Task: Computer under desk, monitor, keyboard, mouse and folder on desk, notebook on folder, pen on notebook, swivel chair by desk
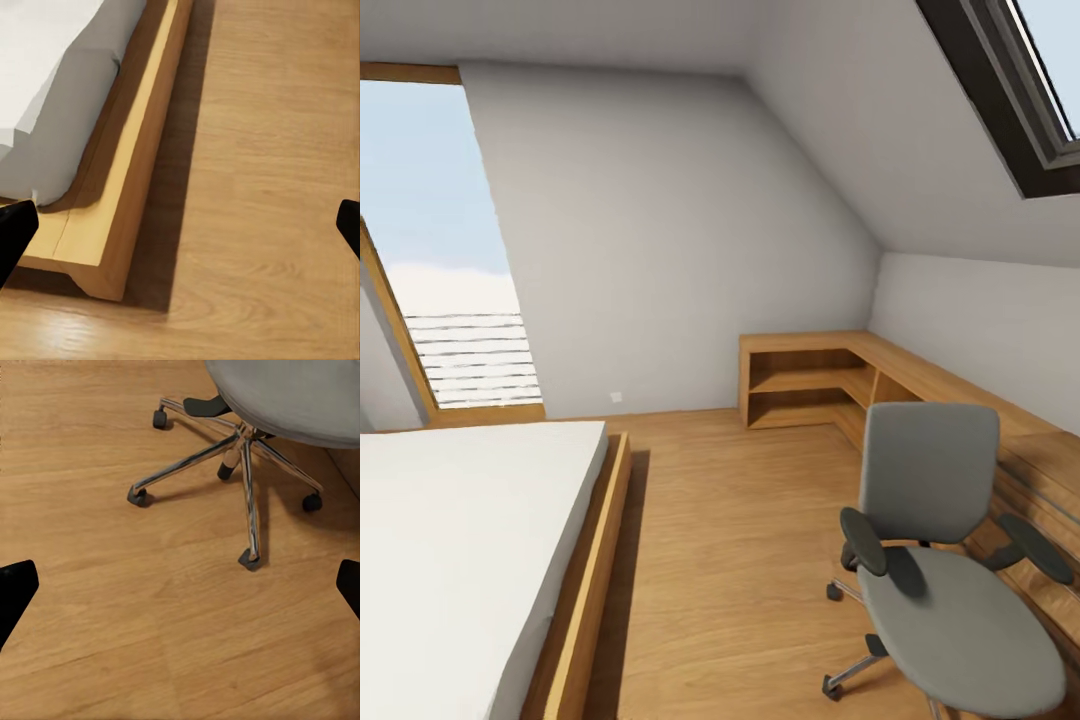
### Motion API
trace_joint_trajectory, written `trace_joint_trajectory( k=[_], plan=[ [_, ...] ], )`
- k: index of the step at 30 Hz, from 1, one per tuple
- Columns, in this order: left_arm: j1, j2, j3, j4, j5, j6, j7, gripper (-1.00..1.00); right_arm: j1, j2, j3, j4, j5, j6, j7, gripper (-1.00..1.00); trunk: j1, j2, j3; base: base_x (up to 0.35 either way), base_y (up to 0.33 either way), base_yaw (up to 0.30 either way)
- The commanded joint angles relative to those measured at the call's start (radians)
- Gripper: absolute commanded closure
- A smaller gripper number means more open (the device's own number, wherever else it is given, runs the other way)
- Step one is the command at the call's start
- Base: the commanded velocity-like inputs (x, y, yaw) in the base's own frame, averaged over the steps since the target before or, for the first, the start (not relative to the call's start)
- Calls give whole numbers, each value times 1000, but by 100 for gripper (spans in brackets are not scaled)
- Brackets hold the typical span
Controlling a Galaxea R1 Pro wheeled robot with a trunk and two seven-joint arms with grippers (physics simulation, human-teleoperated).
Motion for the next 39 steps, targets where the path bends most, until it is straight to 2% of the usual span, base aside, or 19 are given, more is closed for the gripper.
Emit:
trace_joint_trajectory(
  k=[1,3,6,13,15,18,23,30,35,39],
  plan=[
    [0,0,-8,-20,3,13,10,-100,0,-1,8,-3,0,0,-10,-100,0,-1,-1,0,0,30],
    [0,0,-7,-55,1,57,12,-100,0,-2,8,-11,1,0,-10,-100,0,-1,-1,0,0,22],
    [-1,0,-7,-115,-1,161,19,-100,-1,-5,8,-30,2,0,-10,-100,0,-1,-2,0,0,13],
    [-20,-2,-7,-270,-4,482,38,-100,-16,-19,8,-73,3,9,-14,-100,0,-1,-2,0,0,5],
    [-35,-3,-7,-333,-5,583,41,-100,-47,-22,8,-83,2,20,-16,-100,0,-1,-2,0,0,1],
    [-54,-8,-7,-378,-5,650,42,-100,-96,-23,8,-89,2,38,-17,-100,0,-1,-2,0,0,0],
    [-96,-19,-6,-412,-5,711,43,-100,-184,-24,8,-95,1,94,-17,-100,0,-1,-2,0,0,0],
    [-122,-24,-7,-400,-4,730,43,-100,-268,-25,7,-98,-8,152,-12,-100,0,-1,-2,0,0,0],
    [-126,-22,-5,-353,-4,705,43,-100,-286,-24,7,-97,-33,161,-5,-100,0,-1,-2,0,0,0],
    [-128,-11,-3,-323,-3,649,44,-100,-292,-25,7,-93,-49,161,-1,-100,0,-1,-2,34,0,0]
  ],
)
